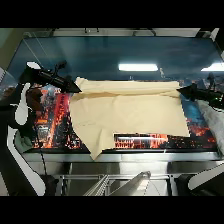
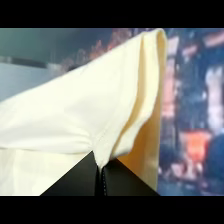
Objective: Fold the shirts.
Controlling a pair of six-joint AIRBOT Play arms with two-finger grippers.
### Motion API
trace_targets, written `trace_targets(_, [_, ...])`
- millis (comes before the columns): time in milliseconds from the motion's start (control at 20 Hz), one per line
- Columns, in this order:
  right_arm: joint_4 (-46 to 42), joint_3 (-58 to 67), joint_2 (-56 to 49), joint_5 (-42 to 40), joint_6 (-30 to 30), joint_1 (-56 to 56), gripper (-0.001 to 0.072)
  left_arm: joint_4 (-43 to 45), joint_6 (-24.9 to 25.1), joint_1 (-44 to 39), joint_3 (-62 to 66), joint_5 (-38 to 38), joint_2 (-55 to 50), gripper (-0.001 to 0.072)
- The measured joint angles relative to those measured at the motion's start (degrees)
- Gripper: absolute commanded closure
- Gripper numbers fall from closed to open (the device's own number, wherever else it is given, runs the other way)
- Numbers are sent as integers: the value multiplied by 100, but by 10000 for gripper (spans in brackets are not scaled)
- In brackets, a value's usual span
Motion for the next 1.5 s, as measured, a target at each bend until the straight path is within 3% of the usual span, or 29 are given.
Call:
trace_targets(100, [-109, 4, -4, 35, 42, 0, 689, 254, -109, -11, 0, -179, 0, 689])
trace_targets(150, [-146, 7, -7, 37, 61, 0, 581, 389, -190, -15, 0, -254, 0, 646])
trace_targets(200, [-160, 7, -7, 48, 90, 0, 433, 501, -227, -20, 2, -332, 0, 407])
trace_targets(250, [-195, 9, -4, 57, 101, 0, 423, 595, -278, -20, 9, -411, 0, 204])
trace_targets(300, [-264, 22, 7, 87, 114, -4, 422, 643, -372, -7, 48, -474, -2, 127])
trace_targets(450, [-752, 236, 164, 282, 446, -74, 378, 721, -627, 87, 348, -739, 20, 127])
trace_targets(650, [-1414, 424, 791, 846, 870, -267, 386, 708, -841, 284, 61, -876, 621, 127])
trace_targets(850, [-2208, -304, 1698, 1340, 1200, -575, 378, 669, -409, 356, -2013, -444, 2087, 127])
trace_targets(900, [-2441, -581, 1910, 1394, 1283, -678, 315, 667, -247, 374, -2658, -273, 2481, 127])
trace_targets(1150, [-3373, -1943, 2444, 1460, 1443, -1167, 316, 651, 339, 616, -5611, 625, 4166, 128])
trace_targets(1500, [-3375, -2754, 2068, 1187, 1078, -1121, 318, 636, 570, 1113, -7276, 1080, 5624, 128])
